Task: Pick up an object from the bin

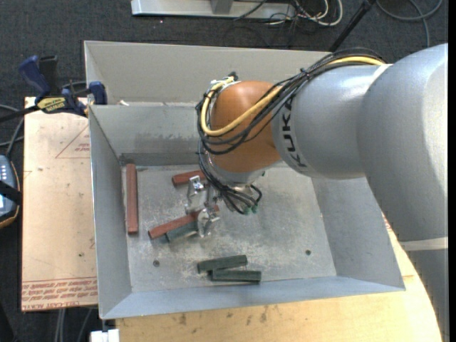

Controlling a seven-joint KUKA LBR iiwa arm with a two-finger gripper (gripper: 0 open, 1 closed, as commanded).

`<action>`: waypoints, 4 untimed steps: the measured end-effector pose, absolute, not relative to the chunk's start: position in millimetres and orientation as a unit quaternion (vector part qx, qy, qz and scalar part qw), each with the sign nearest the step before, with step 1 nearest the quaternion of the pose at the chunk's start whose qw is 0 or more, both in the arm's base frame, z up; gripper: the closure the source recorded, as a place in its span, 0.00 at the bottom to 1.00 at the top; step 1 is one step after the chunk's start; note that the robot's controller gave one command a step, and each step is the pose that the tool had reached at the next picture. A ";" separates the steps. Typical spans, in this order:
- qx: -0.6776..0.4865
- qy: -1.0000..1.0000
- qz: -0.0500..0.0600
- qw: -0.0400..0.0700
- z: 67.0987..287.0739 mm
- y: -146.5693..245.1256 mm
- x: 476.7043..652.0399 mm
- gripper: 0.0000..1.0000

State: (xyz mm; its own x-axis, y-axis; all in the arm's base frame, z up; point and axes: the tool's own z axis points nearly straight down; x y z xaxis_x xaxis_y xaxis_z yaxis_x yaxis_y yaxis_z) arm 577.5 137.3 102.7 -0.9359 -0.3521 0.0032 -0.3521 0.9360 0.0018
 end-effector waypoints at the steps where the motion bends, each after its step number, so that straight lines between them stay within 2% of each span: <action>1: 0.179 -0.984 -0.001 -0.002 113.3 137.9 579.6 1.00; 4: 0.178 -0.984 0.000 0.000 130.2 138.1 578.8 1.00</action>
Offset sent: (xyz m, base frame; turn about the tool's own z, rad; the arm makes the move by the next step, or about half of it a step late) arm 0.0000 0.0002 0.0338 0.0000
